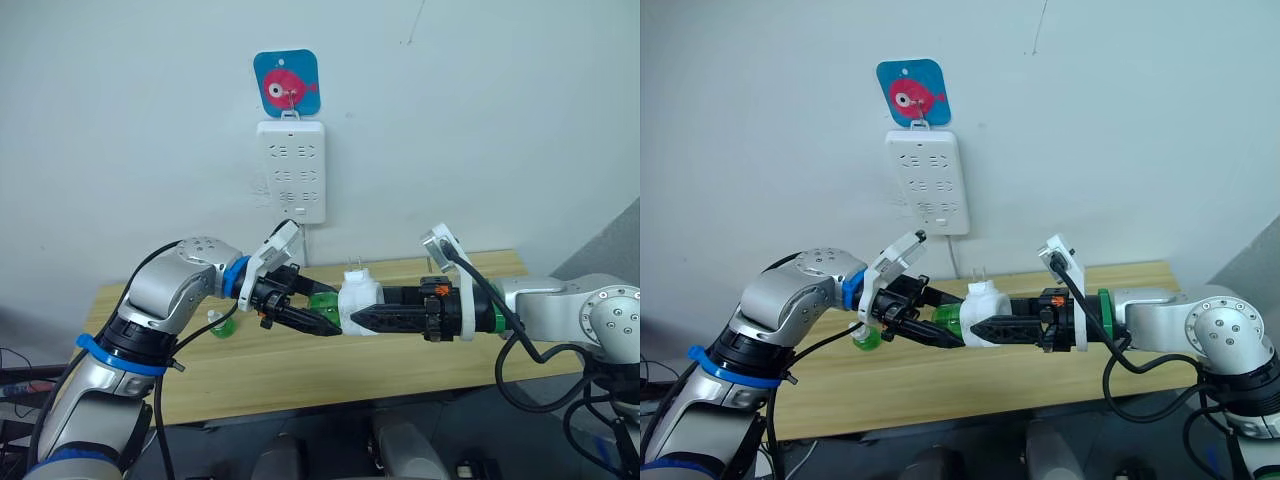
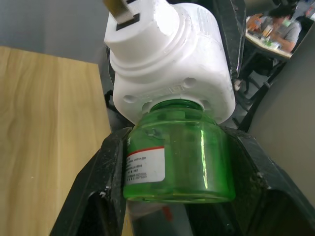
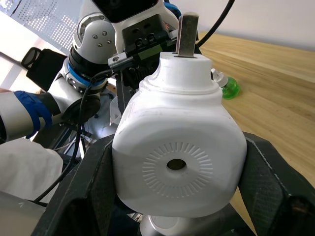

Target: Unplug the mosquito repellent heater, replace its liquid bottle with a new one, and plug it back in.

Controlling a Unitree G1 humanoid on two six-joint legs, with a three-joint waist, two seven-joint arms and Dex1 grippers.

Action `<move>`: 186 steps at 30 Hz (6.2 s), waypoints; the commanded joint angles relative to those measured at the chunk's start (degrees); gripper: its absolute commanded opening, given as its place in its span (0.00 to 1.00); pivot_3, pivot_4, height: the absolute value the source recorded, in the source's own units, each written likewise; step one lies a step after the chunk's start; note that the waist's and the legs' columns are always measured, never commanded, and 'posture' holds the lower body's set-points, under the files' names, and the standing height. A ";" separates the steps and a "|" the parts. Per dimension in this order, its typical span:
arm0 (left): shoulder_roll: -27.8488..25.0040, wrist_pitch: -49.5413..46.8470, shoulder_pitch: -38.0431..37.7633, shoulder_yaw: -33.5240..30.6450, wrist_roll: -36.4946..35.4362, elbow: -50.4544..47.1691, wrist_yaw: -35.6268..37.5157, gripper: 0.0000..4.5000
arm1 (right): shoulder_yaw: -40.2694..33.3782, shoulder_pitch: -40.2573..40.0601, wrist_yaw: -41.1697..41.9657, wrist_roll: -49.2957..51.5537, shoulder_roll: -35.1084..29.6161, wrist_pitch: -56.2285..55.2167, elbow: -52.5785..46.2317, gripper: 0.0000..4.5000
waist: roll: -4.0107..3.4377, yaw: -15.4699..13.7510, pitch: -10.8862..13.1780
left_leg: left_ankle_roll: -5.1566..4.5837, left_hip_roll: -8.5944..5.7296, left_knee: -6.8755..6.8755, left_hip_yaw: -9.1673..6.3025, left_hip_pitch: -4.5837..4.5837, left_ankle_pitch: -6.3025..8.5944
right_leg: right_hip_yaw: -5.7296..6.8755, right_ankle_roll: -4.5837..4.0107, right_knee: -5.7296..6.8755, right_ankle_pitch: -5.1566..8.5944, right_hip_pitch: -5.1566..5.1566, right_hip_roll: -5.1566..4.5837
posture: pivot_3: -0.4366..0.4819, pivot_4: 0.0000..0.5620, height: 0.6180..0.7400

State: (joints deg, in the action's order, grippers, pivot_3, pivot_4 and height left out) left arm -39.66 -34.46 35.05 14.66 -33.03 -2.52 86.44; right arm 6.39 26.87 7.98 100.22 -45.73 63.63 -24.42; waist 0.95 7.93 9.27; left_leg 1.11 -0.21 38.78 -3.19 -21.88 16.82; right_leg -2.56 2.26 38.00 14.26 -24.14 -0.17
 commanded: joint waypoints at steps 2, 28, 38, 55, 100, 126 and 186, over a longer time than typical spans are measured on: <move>0.81 15.59 -2.02 -3.37 5.63 1.86 -0.29 0.92 | -3.07 -1.84 -0.14 4.74 -1.23 -1.63 -0.34 0.67 | 0.01 -0.02 0.00 | 0.00 0.00 0.00 0.01 0.00 0.00 | -0.03 -0.01 -0.01 -0.01 0.00 -0.03 | 0.28 0.25 0.94; 13.51 46.59 -14.34 -6.33 10.39 -0.51 -11.11 0.67 | -3.62 -7.97 -6.42 12.60 -3.69 -6.23 -2.31 0.67 | 0.03 -0.16 0.01 | 0.00 -0.07 0.12 0.19 0.00 0.00 | -0.17 0.18 -0.01 -0.13 0.05 -0.12 | 0.28 0.23 0.94; -0.41 1.06 -7.03 -2.92 -3.66 -2.04 -7.13 0.51 | -4.29 -5.63 3.61 1.28 -5.31 -3.04 -6.90 0.67 | 0.03 0.02 0.01 | 0.00 -0.05 0.15 0.10 0.00 0.00 | -0.10 0.19 0.05 -0.12 0.05 -0.04 | 0.30 0.23 0.94; 2.99 23.81 -7.09 -5.60 4.71 2.94 -2.99 0.99 | -4.75 -8.14 0.09 7.79 -5.45 -6.08 -4.09 0.67 | 0.03 -0.32 0.01 | 0.00 -0.01 0.09 0.13 0.02 0.00 | -0.17 -0.10 0.01 -0.27 -0.01 -0.12 | 0.28 0.24 0.94; -4.73 -7.47 -3.31 -2.19 -11.17 -3.41 -4.01 0.50 | -4.94 -8.61 4.70 1.42 -7.54 -3.47 -5.22 0.67 | 0.03 -1.40 0.02 | -0.01 -0.03 0.16 0.12 0.05 0.00 | -0.05 0.24 0.02 -0.14 0.05 0.00 | 0.30 0.25 0.94; 13.44 62.36 -16.10 -7.73 10.79 5.14 -9.50 0.92 | -5.36 -9.27 0.33 6.74 -7.26 -4.65 -2.00 0.67 | 0.03 -3.10 0.00 | -0.01 -0.10 0.19 0.27 0.02 0.00 | -0.17 -0.04 -0.02 -0.35 0.06 -0.19 | 0.31 0.24 0.94; 11.46 53.47 -14.13 -7.91 10.24 4.96 -7.00 1.00 | -5.71 -9.10 2.24 3.81 -7.29 -5.26 -4.73 0.67 | 0.08 -3.14 0.04 | -0.01 -0.10 0.17 0.24 -0.02 0.00 | -0.16 -0.06 -0.07 -0.34 0.03 -0.34 | 0.30 0.27 0.94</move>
State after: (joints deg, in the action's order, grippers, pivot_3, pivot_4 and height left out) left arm -29.06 14.46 20.97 8.40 -22.45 4.03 80.37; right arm 2.78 17.51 9.96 102.49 -53.01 59.38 -28.31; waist 1.03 4.79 9.31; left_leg 1.10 -0.32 38.95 -2.94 -21.88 16.82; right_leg -2.72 2.21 37.94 13.92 -24.10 -0.51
